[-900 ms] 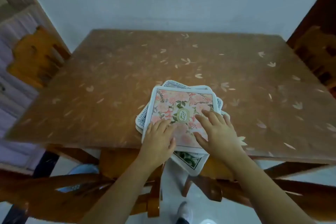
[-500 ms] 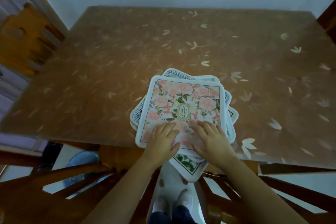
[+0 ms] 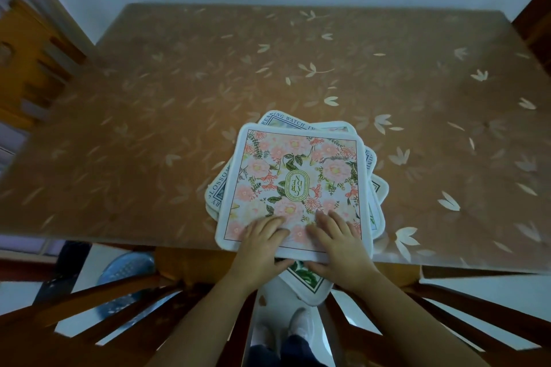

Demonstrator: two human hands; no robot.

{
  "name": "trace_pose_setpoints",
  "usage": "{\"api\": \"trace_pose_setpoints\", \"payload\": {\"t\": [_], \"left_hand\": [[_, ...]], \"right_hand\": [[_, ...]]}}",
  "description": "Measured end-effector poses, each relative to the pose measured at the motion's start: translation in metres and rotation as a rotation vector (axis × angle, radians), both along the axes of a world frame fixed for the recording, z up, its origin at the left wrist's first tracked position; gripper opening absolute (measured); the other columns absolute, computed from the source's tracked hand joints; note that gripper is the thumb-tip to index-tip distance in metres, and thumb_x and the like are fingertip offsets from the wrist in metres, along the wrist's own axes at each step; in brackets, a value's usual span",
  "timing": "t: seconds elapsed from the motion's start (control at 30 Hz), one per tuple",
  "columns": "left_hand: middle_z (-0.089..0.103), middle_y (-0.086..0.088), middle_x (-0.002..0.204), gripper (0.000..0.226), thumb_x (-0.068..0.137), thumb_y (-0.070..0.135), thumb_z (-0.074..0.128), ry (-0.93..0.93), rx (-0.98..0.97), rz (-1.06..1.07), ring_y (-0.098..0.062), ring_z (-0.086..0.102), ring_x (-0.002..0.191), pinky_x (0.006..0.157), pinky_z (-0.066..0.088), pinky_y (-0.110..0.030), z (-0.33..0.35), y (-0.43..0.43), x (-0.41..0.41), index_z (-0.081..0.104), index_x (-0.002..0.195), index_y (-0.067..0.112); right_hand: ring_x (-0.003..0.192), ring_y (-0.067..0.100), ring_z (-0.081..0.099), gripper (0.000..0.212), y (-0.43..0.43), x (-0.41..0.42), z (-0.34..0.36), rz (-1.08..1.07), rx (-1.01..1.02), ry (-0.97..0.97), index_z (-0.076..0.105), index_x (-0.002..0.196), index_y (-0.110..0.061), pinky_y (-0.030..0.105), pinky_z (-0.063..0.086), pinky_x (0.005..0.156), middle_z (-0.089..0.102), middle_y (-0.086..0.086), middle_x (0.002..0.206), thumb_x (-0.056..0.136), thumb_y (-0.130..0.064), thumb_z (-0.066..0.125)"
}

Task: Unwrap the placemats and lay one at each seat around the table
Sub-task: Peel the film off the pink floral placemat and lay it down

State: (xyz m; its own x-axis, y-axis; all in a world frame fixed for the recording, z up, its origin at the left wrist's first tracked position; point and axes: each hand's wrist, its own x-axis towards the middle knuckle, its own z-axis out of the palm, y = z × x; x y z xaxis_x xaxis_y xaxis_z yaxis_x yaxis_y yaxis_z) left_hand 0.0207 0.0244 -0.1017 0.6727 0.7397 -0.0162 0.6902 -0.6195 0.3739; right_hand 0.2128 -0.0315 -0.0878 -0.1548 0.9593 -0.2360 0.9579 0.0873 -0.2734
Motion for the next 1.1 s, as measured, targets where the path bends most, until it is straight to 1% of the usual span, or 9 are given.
{"api": "trace_pose_setpoints", "payload": {"t": [0.13,0.23,0.3,0.4,0.53,0.67,0.9,1.0,1.1], "left_hand": [[0.064,-0.008,0.112,0.031,0.067,0.022,0.076,-0.131,0.035,0.001,-0.030,0.054,0.108,0.090,0.044,-0.050,0.003,-0.003,-0.006,0.066,0.093,0.009],[0.067,-0.008,0.096,0.021,0.064,0.011,0.078,-0.249,0.005,0.039,-0.028,0.059,0.094,0.081,0.048,-0.044,0.006,-0.003,-0.007,0.069,0.083,0.007],[0.068,-0.008,0.088,0.018,0.063,0.006,0.079,-0.316,-0.044,0.082,-0.026,0.061,0.088,0.077,0.049,-0.041,0.010,-0.002,-0.007,0.070,0.079,0.006],[0.067,-0.007,0.082,0.014,0.065,0.003,0.078,-0.384,-0.115,0.120,-0.024,0.060,0.081,0.071,0.052,-0.039,0.017,-0.002,-0.006,0.071,0.077,0.006],[0.065,-0.008,0.078,0.012,0.067,0.001,0.077,-0.412,-0.145,0.132,-0.023,0.060,0.077,0.066,0.053,-0.041,0.026,-0.003,-0.006,0.070,0.076,0.005],[0.064,-0.008,0.080,0.010,0.071,0.002,0.073,-0.444,-0.159,0.155,-0.024,0.058,0.077,0.066,0.052,-0.044,0.034,0.001,-0.004,0.069,0.079,0.005],[0.062,-0.008,0.082,0.011,0.071,-0.001,0.073,-0.512,-0.197,0.208,-0.023,0.058,0.079,0.071,0.052,-0.040,0.042,0.003,0.001,0.069,0.081,0.002],[0.060,-0.006,0.082,0.011,0.072,-0.001,0.072,-0.519,-0.216,0.222,-0.023,0.058,0.080,0.073,0.051,-0.036,0.046,-0.003,0.010,0.069,0.083,0.002],[0.056,0.001,0.080,0.012,0.073,0.000,0.072,-0.530,-0.237,0.216,-0.019,0.057,0.079,0.072,0.049,-0.026,0.050,-0.012,0.025,0.069,0.084,0.004]], "right_hand": [[0.139,0.029,0.011,0.066,0.000,-0.001,0.001,-0.019,0.007,0.051,0.036,0.133,-0.024,0.050,0.018,0.111,0.026,0.005,0.149,0.077,-0.054,0.056],[0.135,0.028,0.025,0.060,-0.002,0.000,0.006,-0.027,0.041,0.111,0.045,0.128,-0.021,0.048,0.025,0.108,0.039,0.007,0.141,0.077,-0.049,0.060],[0.125,0.028,0.039,0.052,-0.004,-0.001,0.009,-0.052,0.070,0.185,0.053,0.121,-0.016,0.045,0.034,0.102,0.051,0.009,0.129,0.077,-0.042,0.065],[0.109,0.026,0.048,0.038,-0.005,-0.004,0.017,-0.111,0.062,0.290,0.060,0.110,-0.013,0.038,0.043,0.091,0.057,0.008,0.114,0.078,-0.033,0.067],[0.097,0.026,0.052,0.025,-0.009,-0.009,0.027,-0.158,0.069,0.340,0.063,0.101,-0.010,0.040,0.046,0.083,0.059,0.009,0.103,0.080,-0.024,0.065],[0.093,0.025,0.054,0.019,-0.012,-0.018,0.038,-0.248,0.142,0.339,0.065,0.097,-0.009,0.033,0.044,0.079,0.062,0.009,0.099,0.079,-0.012,0.063],[0.092,0.023,0.054,0.012,-0.008,-0.016,0.056,-0.366,0.182,0.370,0.065,0.089,-0.006,0.035,0.048,0.080,0.061,0.009,0.095,0.078,-0.003,0.062],[0.091,0.023,0.055,0.011,-0.015,-0.009,0.060,-0.394,0.159,0.363,0.065,0.088,-0.006,0.036,0.049,0.081,0.061,0.009,0.096,0.079,-0.002,0.061],[0.090,0.023,0.056,0.011,-0.022,0.006,0.062,-0.435,0.162,0.374,0.066,0.086,-0.007,0.037,0.050,0.080,0.062,0.008,0.095,0.078,-0.001,0.061]]}}
